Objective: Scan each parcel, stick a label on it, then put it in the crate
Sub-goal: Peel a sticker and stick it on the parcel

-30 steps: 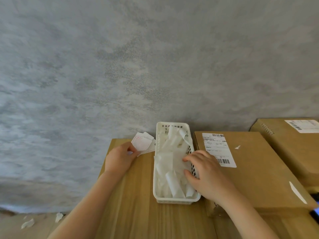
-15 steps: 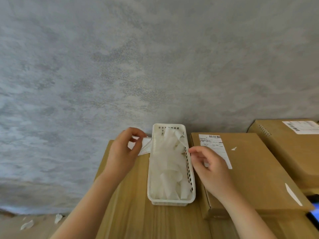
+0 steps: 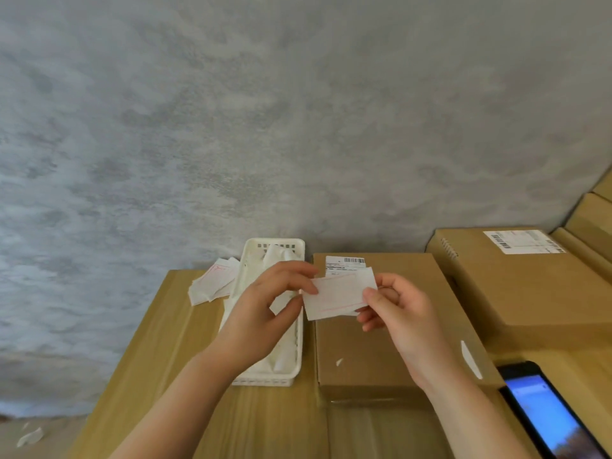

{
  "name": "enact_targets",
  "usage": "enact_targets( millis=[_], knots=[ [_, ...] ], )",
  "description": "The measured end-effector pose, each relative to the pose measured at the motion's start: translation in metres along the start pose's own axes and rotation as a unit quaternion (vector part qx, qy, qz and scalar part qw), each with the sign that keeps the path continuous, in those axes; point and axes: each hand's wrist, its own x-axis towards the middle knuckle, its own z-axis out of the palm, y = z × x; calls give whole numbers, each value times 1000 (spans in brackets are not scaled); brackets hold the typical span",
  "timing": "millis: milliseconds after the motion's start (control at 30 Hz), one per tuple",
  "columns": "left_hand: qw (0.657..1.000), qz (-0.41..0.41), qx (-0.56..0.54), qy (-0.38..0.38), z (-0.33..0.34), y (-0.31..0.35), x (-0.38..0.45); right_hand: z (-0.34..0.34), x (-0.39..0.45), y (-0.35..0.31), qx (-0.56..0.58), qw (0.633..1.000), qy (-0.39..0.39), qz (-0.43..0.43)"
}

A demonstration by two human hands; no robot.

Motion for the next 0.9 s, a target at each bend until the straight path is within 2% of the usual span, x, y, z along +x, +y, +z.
enact_targets(
  millis=[167, 267, 400, 900],
  knots=[
    [979, -189, -56, 51, 22, 25, 2, -31, -11, -1, -43, 998, 3, -51],
    [971, -235, -24, 19, 32, 36, 3, -45, -16, 0, -49, 997, -14, -61],
    [969, -245, -19, -14, 43, 48, 3, -61, -19, 4, -50, 996, -26, -72],
    [967, -254, -28, -10, 59, 65, 1, -87, -15, 9, -60, 993, -53, -89]
  ],
)
